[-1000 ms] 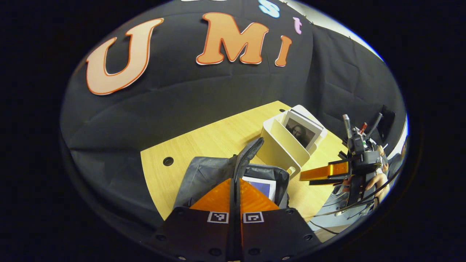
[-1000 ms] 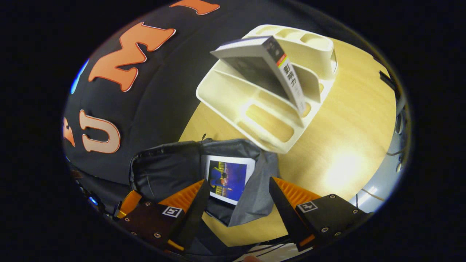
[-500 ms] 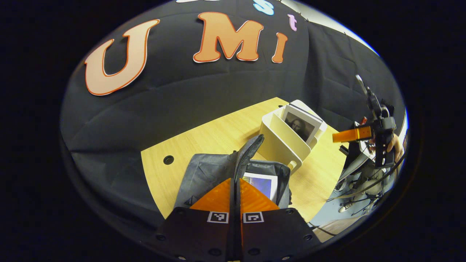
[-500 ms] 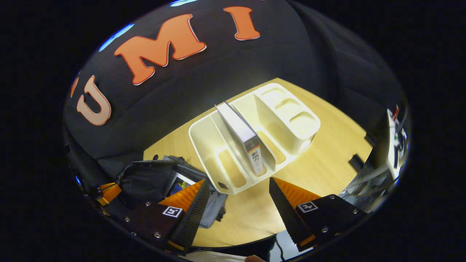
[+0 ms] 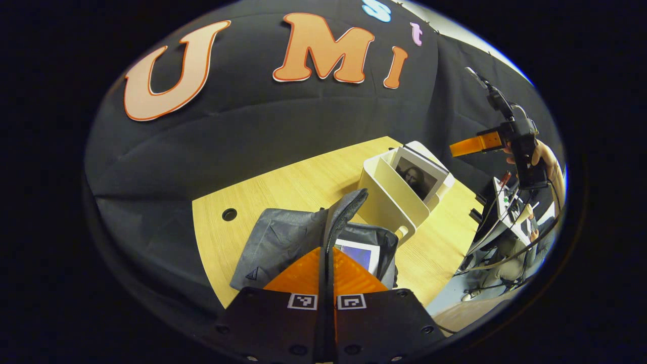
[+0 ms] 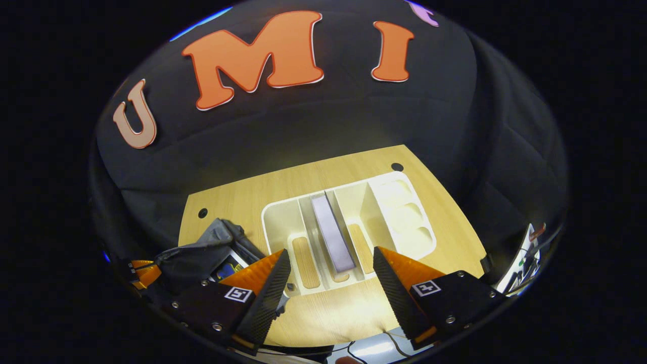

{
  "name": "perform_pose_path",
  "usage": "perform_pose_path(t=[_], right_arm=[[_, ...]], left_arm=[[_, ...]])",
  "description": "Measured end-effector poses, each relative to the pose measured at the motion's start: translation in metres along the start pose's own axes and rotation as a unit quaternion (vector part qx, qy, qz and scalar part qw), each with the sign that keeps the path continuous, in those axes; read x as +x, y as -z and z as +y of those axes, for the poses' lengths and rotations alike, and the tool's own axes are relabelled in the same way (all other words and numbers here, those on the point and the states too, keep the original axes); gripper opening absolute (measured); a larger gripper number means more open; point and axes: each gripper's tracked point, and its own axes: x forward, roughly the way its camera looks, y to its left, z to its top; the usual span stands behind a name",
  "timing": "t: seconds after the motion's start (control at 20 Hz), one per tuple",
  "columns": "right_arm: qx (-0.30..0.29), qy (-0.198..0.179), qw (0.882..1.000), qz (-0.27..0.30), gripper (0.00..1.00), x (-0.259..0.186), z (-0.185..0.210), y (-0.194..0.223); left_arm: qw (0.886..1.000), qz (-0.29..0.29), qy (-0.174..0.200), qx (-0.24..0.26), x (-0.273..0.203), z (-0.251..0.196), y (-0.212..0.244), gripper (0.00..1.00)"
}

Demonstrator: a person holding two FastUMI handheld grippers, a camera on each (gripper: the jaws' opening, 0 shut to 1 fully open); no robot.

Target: Open the schoolbag, grab two books from the bookshelf and put them into the schoolbag.

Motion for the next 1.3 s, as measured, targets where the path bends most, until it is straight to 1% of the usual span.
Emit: perform_pose_path(t=[0.25, 0.4, 0.65, 0.8, 0.85, 0.9, 0.95, 1.0, 1.05, 1.1, 1.2, 1.3], right_arm=[[-0.042, -0.015, 0.997, 0.059, 0.99, 0.04, 0.01, -0.013], [-0.057, -0.024, 0.993, 0.105, 0.99, 0.071, 0.012, -0.009], [-0.089, -0.017, 0.984, 0.157, 0.99, 0.11, 0.008, 0.004], [-0.086, -0.013, 0.979, 0.182, 0.98, 0.127, 0.007, 0.016], [-0.085, -0.012, 0.978, 0.188, 0.94, 0.132, 0.003, 0.02], [-0.085, -0.011, 0.978, 0.193, 0.83, 0.136, 0.002, 0.023], [-0.084, -0.01, 0.977, 0.197, 0.78, 0.139, 0.0, 0.026], [-0.08, -0.01, 0.977, 0.197, 0.65, 0.14, -0.002, 0.028], [-0.075, -0.014, 0.977, 0.198, 0.58, 0.139, -0.002, 0.028], [-0.073, -0.016, 0.978, 0.196, 0.44, 0.139, 0.001, 0.027], [-0.079, -0.011, 0.979, 0.187, 0.37, 0.14, -0.003, 0.029], [-0.075, -0.012, 0.981, 0.178, 0.36, 0.132, -0.003, 0.024]], left_arm=[[1.0, 0.009, -0.01, -0.018, 0.004, -0.002, 0.004, 0.01], [0.999, 0.013, -0.018, -0.029, 0.007, -0.003, 0.004, 0.01], [0.998, 0.021, -0.034, -0.047, 0.011, -0.002, 0.006, 0.01], [0.997, 0.03, -0.042, -0.053, 0.014, -0.003, 0.012, 0.0], [0.997, 0.033, -0.044, -0.054, 0.014, -0.004, 0.013, 0.01], [0.997, 0.036, -0.046, -0.054, 0.014, -0.005, 0.015, 0.0], [0.997, 0.039, -0.048, -0.054, 0.015, -0.006, 0.016, 0.0], [0.996, 0.042, -0.049, -0.053, 0.014, -0.006, 0.017, 0.0], [0.996, 0.043, -0.051, -0.054, 0.014, -0.006, 0.017, 0.01], [0.996, 0.043, -0.052, -0.054, 0.015, -0.006, 0.016, 0.01], [0.996, 0.043, -0.053, -0.054, 0.014, -0.007, 0.015, 0.0], [0.996, 0.042, -0.052, -0.053, 0.015, -0.008, 0.014, 0.0]])
